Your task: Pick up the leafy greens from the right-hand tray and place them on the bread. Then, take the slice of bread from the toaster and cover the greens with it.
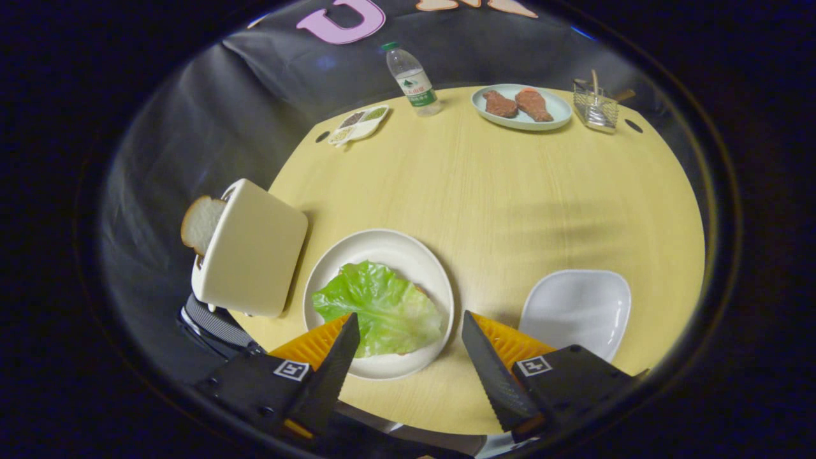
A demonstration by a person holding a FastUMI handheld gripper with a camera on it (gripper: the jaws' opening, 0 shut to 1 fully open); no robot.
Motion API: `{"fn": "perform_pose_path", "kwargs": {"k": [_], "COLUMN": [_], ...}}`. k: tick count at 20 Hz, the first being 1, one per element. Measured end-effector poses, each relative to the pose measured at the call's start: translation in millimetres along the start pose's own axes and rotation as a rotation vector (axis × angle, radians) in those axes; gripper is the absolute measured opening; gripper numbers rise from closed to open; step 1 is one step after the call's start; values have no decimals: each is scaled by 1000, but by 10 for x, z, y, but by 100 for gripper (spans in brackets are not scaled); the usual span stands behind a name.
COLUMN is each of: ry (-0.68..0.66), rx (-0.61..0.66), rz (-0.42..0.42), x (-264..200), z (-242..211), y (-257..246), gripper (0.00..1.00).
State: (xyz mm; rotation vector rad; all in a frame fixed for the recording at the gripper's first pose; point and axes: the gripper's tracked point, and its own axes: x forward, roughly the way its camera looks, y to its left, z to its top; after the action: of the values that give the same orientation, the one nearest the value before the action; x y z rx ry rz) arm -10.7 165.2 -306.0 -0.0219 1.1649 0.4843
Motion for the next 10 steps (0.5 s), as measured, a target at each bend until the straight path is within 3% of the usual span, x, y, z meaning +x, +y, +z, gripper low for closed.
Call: {"fn": "perform_pose_path", "kwargs": {"k": [10], "ry": [102], "rx": [142], "rz": [93], "x": [-256], "z": [91], "y": [620], "gripper": [100]}}
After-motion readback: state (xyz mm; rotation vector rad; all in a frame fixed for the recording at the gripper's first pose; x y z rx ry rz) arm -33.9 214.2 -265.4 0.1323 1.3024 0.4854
